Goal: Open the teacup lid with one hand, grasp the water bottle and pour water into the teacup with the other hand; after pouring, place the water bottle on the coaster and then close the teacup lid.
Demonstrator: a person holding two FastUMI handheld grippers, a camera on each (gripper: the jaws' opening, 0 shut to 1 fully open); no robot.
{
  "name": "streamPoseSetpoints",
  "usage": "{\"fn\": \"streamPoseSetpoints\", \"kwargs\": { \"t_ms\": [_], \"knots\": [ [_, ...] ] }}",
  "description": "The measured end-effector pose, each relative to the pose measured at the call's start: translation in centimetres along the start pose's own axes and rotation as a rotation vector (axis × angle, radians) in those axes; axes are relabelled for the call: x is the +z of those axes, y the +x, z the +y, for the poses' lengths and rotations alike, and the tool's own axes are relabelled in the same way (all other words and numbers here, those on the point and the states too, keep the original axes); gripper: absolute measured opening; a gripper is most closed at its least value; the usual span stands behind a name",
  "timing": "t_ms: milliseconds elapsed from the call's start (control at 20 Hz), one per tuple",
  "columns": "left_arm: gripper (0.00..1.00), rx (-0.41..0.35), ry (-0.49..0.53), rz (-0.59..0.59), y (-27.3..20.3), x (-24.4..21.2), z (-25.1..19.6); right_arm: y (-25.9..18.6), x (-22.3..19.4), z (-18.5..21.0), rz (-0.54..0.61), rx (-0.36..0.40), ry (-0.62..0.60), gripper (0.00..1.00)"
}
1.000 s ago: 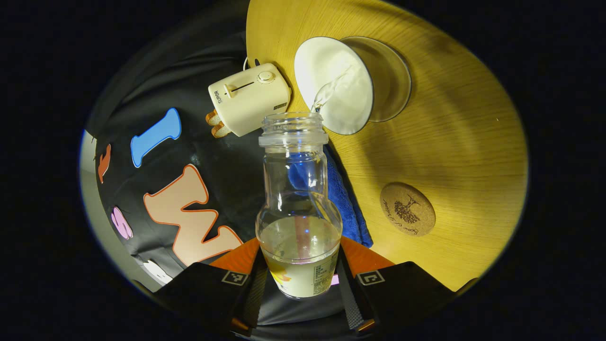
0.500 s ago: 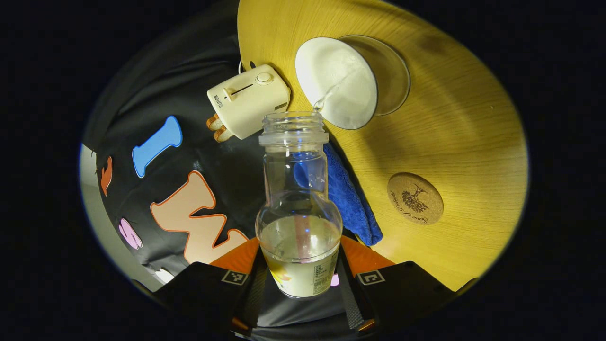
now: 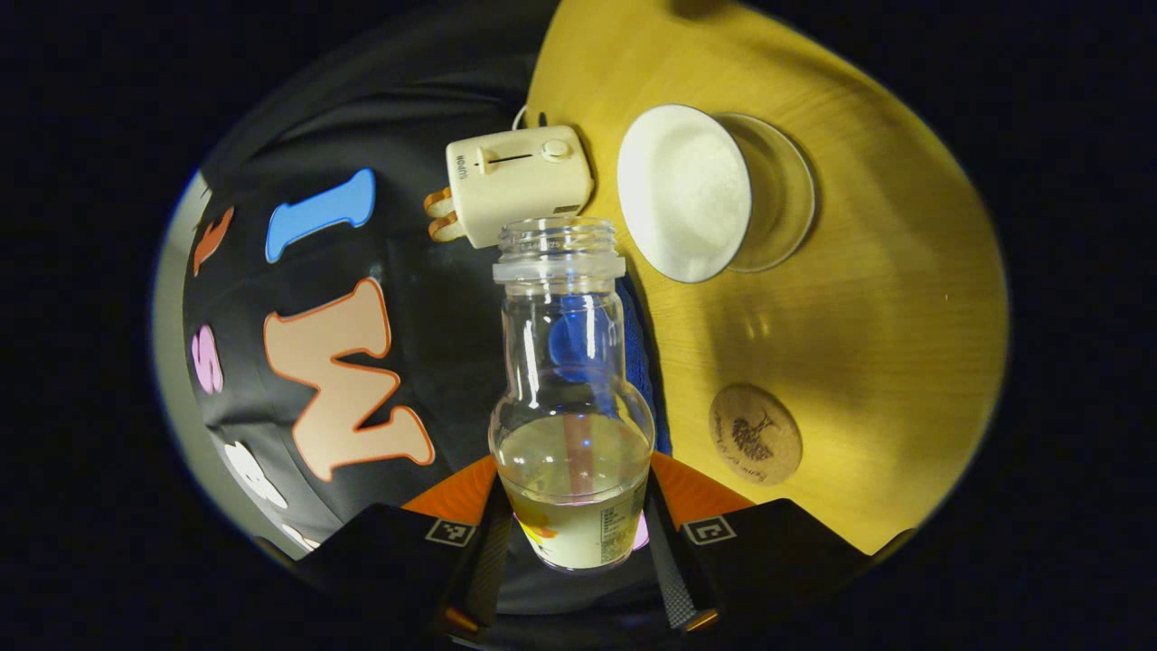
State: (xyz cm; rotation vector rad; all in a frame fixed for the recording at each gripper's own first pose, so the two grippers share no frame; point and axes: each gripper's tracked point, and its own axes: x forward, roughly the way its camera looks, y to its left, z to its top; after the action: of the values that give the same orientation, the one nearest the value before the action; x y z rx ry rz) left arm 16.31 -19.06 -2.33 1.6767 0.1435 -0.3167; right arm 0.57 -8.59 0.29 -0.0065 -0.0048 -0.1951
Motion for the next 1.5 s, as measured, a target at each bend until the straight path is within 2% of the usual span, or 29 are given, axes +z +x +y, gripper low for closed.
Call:
{"fn": "streamPoseSetpoints", "kwargs": {
  "t_ms": [100, 300, 500, 700, 900, 1050, 1250, 1500],
  "knots": [
    [0.67, 0.018, -0.142, -0.053, -0.1, 0.5, -0.6, 0.0, 0.0, 0.0, 0.001, 0.0, 0.0, 0.29],
    [0.67, 0.028, -0.555, -0.128, -0.4, 0.9, -0.5, 0.0, 0.0, 0.0, 0.002, 0.0, 0.0, 0.29],
    [0.67, 0.003, -0.974, -0.186, -0.6, 1.2, -0.1, 0.0, 0.0, 0.1, 0.002, 0.003, 0.0, 0.29],
    [0.66, 0.004, -1.257, -0.257, -0.8, 2.0, 0.5, 0.0, 0.0, 0.0, 0.002, 0.003, 0.0, 0.29],
    [0.66, -0.057, -1.505, -0.303, 0.1, 1.3, -0.9, 0.0, 0.0, 0.0, 0.001, 0.003, 0.0, 0.3],
    [0.66, -0.062, -1.611, -0.341, 0.6, 0.7, -1.2, 0.0, -0.1, 0.1, 0.002, 0.003, 0.0, 0.3],
    [0.66, -0.088, -1.669, -0.334, 1.0, 0.1, -2.2, 0.1, -0.1, 0.1, 0.003, 0.004, 0.0, 0.3],
    [0.68, -0.114, -1.653, -0.292, 2.0, 0.2, -3.3, 0.0, -0.1, 0.0, 0.003, 0.004, 0.0, 0.3]
  ]
}}
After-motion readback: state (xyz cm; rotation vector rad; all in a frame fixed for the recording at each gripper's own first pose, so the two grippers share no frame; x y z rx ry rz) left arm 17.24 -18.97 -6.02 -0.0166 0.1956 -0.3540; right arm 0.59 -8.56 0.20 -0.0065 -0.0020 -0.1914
